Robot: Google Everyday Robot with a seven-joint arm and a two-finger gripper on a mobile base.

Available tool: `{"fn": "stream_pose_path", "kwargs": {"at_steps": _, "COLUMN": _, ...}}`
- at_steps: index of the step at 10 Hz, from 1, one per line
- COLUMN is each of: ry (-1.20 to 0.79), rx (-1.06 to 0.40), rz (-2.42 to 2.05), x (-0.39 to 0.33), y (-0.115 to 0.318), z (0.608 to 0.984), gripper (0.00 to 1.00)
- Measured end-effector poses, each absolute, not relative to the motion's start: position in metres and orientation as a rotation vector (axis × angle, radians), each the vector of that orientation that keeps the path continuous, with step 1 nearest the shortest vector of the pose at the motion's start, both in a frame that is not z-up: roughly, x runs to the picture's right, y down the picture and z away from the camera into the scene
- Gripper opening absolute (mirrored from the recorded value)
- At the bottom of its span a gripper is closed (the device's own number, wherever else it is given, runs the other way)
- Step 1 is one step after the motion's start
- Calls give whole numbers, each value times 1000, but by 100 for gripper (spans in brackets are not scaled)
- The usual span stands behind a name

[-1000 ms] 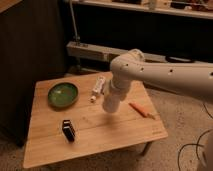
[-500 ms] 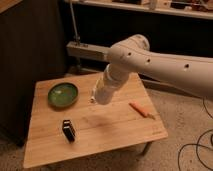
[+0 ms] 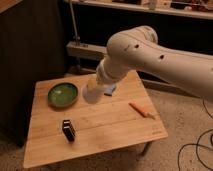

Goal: Place the ceramic cup over the eraser

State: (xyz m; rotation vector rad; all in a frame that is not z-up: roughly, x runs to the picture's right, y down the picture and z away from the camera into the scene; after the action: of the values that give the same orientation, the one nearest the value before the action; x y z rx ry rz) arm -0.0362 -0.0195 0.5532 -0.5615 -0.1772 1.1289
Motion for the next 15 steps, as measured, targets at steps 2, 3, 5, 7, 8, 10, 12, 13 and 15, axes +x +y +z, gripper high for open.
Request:
{"fn": "stream_pose_path", "kwargs": {"at_steps": 2, "ry": -218, "rx": -627, "rz": 1004, "x": -55, "y": -13, "z": 548, "gripper": 0}}
{"fn": "stream_pose_path", "kwargs": {"at_steps": 3, "ry": -227, "rx": -649, "rz": 934, "x": -67, "y": -6, "z": 543, "gripper": 0}}
{"fn": "stream_pose_path", "kwargs": {"at_steps": 5, "ry": -228, "rx": -661, "rz": 824, "x": -93, "y": 7, "z": 537, "gripper": 0}}
{"fn": "stream_pose_path", "kwargs": {"at_steps": 7, "ry": -214, "rx": -644, "rz": 766, "x": -106, "y": 19, "z": 534, "gripper": 0}}
{"fn": "stream_pose_path", "kwargs": {"at_steps": 8, "ry": -204, "rx": -634, "rz": 748, "x": -114, "y": 24, "z": 536, "gripper": 0}}
{"fn": "stream_pose_path", "kwargs": {"at_steps": 10, "ry": -185, "rx": -613, "rz": 732, "x": -124, "y": 30, "z": 543, "gripper": 0}}
{"fn": "stream_pose_path", "kwargs": {"at_steps": 12, "ry": -160, "rx": -593, "rz": 717, "x": -136, "y": 35, "z": 555, "gripper": 0}}
{"fn": "stream_pose_path", "kwargs": {"at_steps": 13, "ry": -149, "rx": -592, "rz": 700, "x": -146, "y": 39, "z": 563, "gripper": 0}}
{"fn": "stream_pose_path", "kwargs": {"at_steps": 15, "ry": -132, "rx": -594, "rz": 671, "x": -157, "y": 46, "z": 570, "gripper": 0}}
